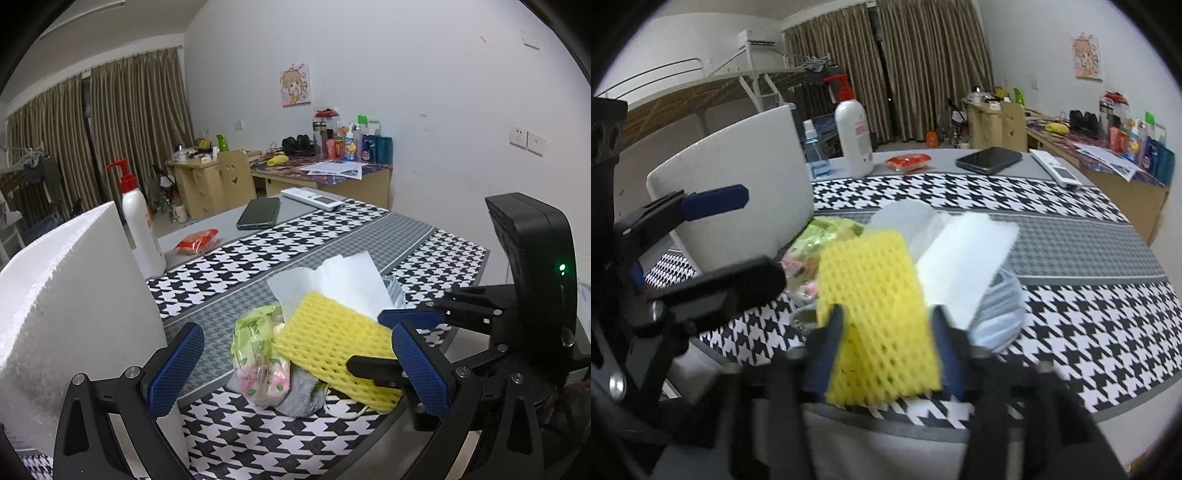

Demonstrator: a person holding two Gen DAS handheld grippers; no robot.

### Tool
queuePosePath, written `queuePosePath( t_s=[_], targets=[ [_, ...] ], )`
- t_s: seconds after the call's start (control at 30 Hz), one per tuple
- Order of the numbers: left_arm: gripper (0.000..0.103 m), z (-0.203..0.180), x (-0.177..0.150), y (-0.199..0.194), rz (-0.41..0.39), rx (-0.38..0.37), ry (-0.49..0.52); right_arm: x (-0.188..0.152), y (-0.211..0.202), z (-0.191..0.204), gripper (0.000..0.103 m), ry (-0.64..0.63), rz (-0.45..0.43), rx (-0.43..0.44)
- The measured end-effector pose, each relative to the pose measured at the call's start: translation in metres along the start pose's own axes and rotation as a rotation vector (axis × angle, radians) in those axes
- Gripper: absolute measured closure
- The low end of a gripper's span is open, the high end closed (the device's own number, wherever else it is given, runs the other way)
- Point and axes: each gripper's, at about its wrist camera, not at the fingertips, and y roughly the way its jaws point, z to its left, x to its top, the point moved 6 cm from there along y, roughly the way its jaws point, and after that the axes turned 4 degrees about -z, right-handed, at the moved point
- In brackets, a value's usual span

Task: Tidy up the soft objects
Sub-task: 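Lift the yellow mesh sleeve with the right tool, adjusting its grip, then grasp the green snack bag with the left tool while the right tool holds the sleeve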

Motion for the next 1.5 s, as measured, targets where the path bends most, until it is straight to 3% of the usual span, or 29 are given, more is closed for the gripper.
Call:
queuePosePath(
  t_s=[0.2, 0.23, 0.3, 0.43, 0.67, 1.03, 1.17, 1.33, 1.5],
  targets=[
    [0.001, 0.003, -0.005, 0.006, 0.032, 0.006, -0.009, -0.007, 0.020, 0.002, 0.047, -0.017, 0.054, -0.006],
    [0.001, 0.003, -0.005, 0.007, 0.031, 0.010, -0.009, -0.008, 0.021, 0.001, 0.061, -0.006, 0.059, -0.001],
    [0.001, 0.004, -0.005, 0.009, 0.036, 0.014, -0.007, -0.007, 0.020, -0.002, 0.078, 0.014, 0.062, 0.009],
    [0.001, 0.005, -0.006, 0.014, 0.047, 0.021, -0.011, -0.008, 0.017, -0.003, 0.091, 0.011, 0.060, 0.013],
    [0.001, 0.005, -0.004, 0.020, 0.052, 0.033, -0.008, 0.000, -0.006, -0.011, 0.092, 0.081, -0.006, 0.055],
    [0.003, 0.012, -0.008, 0.040, 0.099, 0.069, -0.050, 0.006, -0.031, -0.030, 0.092, 0.157, -0.082, 0.029],
    [0.008, 0.020, -0.010, 0.046, 0.116, 0.097, -0.080, 0.006, -0.036, -0.037, 0.092, 0.180, -0.098, 0.021],
    [0.022, 0.036, -0.016, 0.057, 0.152, 0.162, -0.152, 0.004, -0.036, -0.037, 0.092, 0.183, -0.097, 0.021],
    [0.037, 0.043, -0.023, 0.064, 0.188, 0.163, -0.202, 0.002, -0.036, -0.038, 0.092, 0.190, -0.096, 0.030]
  ],
)
